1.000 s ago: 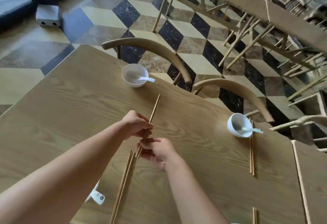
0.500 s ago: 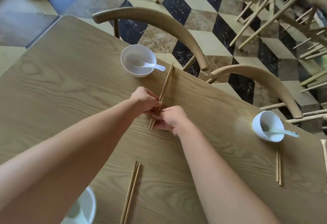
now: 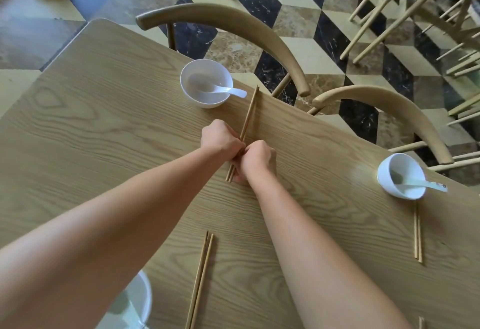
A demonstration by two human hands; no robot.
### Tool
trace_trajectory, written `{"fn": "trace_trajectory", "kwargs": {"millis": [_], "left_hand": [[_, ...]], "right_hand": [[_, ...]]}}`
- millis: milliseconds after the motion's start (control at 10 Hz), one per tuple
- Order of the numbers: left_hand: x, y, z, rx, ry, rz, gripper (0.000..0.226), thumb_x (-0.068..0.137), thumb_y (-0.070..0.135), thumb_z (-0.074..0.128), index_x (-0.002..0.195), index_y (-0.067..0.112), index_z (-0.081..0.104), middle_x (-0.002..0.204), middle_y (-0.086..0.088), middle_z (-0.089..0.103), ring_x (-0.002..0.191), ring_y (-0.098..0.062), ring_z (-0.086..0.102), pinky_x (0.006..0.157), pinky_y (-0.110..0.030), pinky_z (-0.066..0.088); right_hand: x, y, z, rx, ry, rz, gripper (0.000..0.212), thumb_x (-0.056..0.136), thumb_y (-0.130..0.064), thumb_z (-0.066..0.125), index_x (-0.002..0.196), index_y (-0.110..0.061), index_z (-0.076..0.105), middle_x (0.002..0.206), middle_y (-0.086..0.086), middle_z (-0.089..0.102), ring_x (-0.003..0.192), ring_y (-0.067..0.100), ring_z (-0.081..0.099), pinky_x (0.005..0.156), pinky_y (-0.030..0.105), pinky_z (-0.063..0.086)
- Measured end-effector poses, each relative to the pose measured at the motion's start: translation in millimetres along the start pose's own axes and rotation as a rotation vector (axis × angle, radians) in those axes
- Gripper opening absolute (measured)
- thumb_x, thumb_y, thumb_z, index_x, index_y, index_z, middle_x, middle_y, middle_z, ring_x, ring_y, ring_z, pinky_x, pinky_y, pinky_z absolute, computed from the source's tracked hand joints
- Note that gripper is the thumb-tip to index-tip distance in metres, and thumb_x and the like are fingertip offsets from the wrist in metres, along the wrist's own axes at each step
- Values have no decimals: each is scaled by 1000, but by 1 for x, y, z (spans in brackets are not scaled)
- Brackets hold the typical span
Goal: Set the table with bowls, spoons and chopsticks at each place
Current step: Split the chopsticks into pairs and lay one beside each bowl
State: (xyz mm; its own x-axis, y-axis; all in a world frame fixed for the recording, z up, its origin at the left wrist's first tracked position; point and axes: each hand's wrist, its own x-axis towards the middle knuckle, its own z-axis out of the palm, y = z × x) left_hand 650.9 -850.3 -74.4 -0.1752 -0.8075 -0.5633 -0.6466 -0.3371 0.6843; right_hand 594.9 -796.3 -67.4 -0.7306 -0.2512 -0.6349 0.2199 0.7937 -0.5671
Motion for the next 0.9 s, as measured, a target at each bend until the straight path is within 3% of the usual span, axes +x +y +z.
{"fn": "trace_trajectory", "kwargs": {"millis": [100, 200, 400, 500, 600, 700, 800, 900], "left_hand": [[1, -6, 0, 69, 5, 52, 16, 71, 18, 77, 87, 20, 80, 90, -4, 75, 89, -20, 68, 74, -26, 52], [1, -11, -1, 64, 23, 63, 21, 70, 17, 78, 91, 22, 80, 97, -6, 75, 97, -22, 69, 84, -28, 56], [-2, -18, 2, 60, 6, 88, 17, 75, 13, 75, 85, 27, 78, 100, -1, 75, 95, -22, 70, 85, -35, 60], [-5, -18, 3, 102, 13, 120, 24, 78, 13, 67, 91, 30, 78, 102, -2, 74, 98, -24, 69, 87, -36, 58], [-5, -17, 5, 125, 27, 132, 30, 79, 15, 65, 101, 30, 77, 109, -4, 73, 108, -24, 65, 94, -36, 55], [-4, -18, 6, 123, 35, 128, 33, 78, 12, 63, 104, 29, 77, 109, -6, 72, 108, -25, 65, 94, -36, 54], [-3, -19, 5, 130, 42, 137, 33, 79, 13, 63, 106, 27, 76, 111, -7, 72, 110, -26, 64, 96, -36, 53], [-2, -20, 3, 144, 42, 145, 34, 79, 13, 64, 108, 27, 76, 113, -9, 70, 109, -27, 64, 94, -36, 54]], "right_hand": [[-2, 0, 0, 8, 8, -8, 24, 85, -10, 52, 92, -7, 75, 98, 21, 73, 86, 40, 70, 81, 45, 59], [0, 4, -2, -86, 11, -93, 28, 88, -13, 47, 92, -9, 75, 97, 20, 73, 86, 38, 69, 75, 38, 55], [3, 15, -10, -192, 20, -265, 16, 86, -17, 64, 96, -8, 73, 100, 14, 70, 89, 34, 63, 71, 29, 45], [6, 17, -12, -309, -12, -362, 19, 91, -17, 59, 100, -9, 73, 90, 6, 63, 78, 26, 51, 67, 23, 34], [8, 17, -10, -371, -12, -379, 17, 87, -14, 58, 79, -14, 73, 69, -2, 56, 68, 22, 45, 50, 20, 29], [5, 18, -6, -357, 25, -390, 17, 77, -8, 56, 61, -9, 60, 61, 0, 50, 61, 23, 46, 50, 22, 35], [3, 17, -3, -405, -1, -447, 18, 76, -5, 53, 63, -10, 66, 66, 10, 62, 62, 25, 52, 56, 34, 44], [5, 16, -1, -402, 9, -481, 18, 75, -4, 53, 69, -6, 70, 70, 13, 71, 65, 30, 60, 57, 35, 49]]}}
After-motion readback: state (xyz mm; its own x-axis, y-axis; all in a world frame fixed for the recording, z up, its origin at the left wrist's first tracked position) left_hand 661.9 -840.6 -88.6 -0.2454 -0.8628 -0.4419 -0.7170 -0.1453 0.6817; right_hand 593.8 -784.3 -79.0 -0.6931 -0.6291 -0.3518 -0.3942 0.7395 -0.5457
